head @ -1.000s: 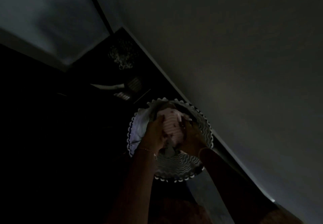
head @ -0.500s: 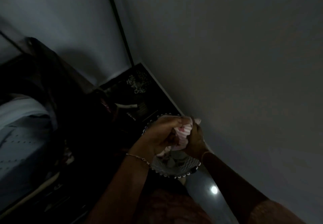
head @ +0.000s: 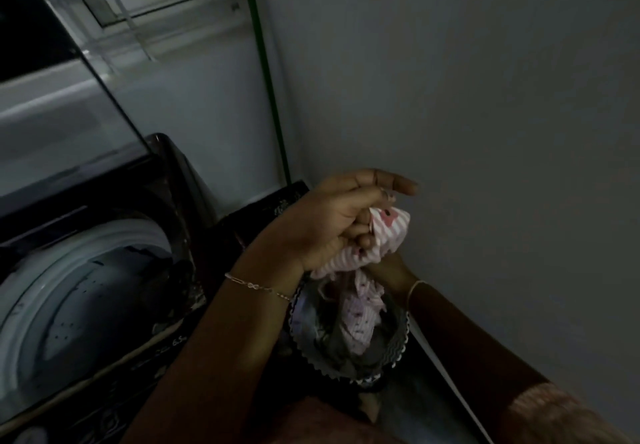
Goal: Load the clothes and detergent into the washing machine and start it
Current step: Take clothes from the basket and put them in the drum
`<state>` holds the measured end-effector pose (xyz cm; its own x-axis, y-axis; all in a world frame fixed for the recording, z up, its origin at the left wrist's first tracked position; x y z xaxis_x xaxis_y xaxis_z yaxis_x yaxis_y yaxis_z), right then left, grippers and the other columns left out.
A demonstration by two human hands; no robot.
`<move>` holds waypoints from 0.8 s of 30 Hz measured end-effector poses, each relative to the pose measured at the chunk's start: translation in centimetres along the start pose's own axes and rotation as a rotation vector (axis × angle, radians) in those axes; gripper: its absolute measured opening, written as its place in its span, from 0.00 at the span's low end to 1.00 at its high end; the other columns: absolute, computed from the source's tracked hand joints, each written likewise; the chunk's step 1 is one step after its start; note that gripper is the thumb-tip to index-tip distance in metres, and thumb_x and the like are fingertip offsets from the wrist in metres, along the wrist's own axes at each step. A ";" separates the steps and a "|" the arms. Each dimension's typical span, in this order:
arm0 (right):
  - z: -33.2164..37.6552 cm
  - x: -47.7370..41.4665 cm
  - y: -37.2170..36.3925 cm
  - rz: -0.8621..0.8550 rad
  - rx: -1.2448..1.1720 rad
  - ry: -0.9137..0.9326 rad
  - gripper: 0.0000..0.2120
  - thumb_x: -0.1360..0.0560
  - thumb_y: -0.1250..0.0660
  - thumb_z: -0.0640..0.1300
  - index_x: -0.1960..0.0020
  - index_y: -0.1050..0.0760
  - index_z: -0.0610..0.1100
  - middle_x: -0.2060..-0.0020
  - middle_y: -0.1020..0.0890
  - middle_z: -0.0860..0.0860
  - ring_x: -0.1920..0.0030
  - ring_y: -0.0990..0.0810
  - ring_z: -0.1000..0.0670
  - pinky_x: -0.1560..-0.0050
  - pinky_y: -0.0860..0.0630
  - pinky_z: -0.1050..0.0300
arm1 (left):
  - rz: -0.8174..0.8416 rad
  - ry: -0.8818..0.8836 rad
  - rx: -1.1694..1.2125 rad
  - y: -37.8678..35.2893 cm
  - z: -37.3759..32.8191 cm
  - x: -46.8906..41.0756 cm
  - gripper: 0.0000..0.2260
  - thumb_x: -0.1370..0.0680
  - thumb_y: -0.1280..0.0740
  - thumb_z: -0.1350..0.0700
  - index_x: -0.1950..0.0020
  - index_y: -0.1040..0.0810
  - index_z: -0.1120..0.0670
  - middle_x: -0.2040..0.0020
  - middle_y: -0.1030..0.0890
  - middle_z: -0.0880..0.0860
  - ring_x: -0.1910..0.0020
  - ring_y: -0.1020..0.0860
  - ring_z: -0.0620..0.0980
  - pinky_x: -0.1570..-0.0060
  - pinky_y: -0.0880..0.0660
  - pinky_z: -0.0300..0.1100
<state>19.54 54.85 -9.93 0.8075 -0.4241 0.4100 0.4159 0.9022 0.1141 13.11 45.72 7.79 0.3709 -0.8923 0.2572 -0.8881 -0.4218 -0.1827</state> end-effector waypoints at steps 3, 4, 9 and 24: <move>-0.5 0.2 -0.1 -0.044 -0.298 -0.079 0.09 0.24 0.34 0.34 0.50 0.24 0.46 0.52 0.20 0.46 0.53 0.21 0.50 0.49 0.24 0.56 | -0.022 -0.051 0.011 1.0 -1.9 0.8 0.18 0.21 0.41 0.66 0.59 0.16 0.51 0.79 0.42 0.50 0.84 0.47 0.40 0.81 0.40 0.31; -0.2 0.4 -0.1 -0.057 -0.392 -0.126 0.06 0.24 0.35 0.35 0.50 0.22 0.44 0.51 0.19 0.43 0.50 0.21 0.45 0.44 0.24 0.49 | -0.040 -0.065 0.014 1.6 -2.4 1.0 0.18 0.21 0.41 0.66 0.60 0.15 0.51 0.80 0.43 0.47 0.84 0.47 0.40 0.81 0.41 0.31; 1.8 0.8 -0.5 -0.027 -0.724 -0.166 0.18 0.18 0.47 0.44 0.49 0.19 0.41 0.54 0.15 0.44 0.53 0.16 0.47 0.49 0.20 0.52 | -0.160 -0.111 0.065 5.9 -2.6 2.9 0.14 0.21 0.42 0.66 0.55 0.18 0.54 0.82 0.38 0.44 0.84 0.45 0.39 0.81 0.39 0.30; 12.8 3.2 -4.8 -0.160 -0.669 -0.033 0.18 0.17 0.46 0.47 0.53 0.23 0.39 0.61 0.15 0.44 0.64 0.16 0.49 0.64 0.19 0.56 | -0.199 0.045 -0.504 14.7 7.8 5.6 0.42 0.34 0.21 0.50 0.27 0.41 0.47 0.34 0.35 0.44 0.33 0.34 0.44 0.33 0.32 0.44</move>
<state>14.74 50.21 2.43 0.7060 -0.5356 0.4633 0.7062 0.5821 -0.4031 4.23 33.24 -0.89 0.5432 -0.7906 0.2827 -0.8260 -0.4429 0.3487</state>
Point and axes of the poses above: each hand's wrist, its own x-axis away from the middle knuckle, its own y-axis out of the back of the hand, z = x × y, the point moved 2 cm from there along -x, towards the middle knuckle
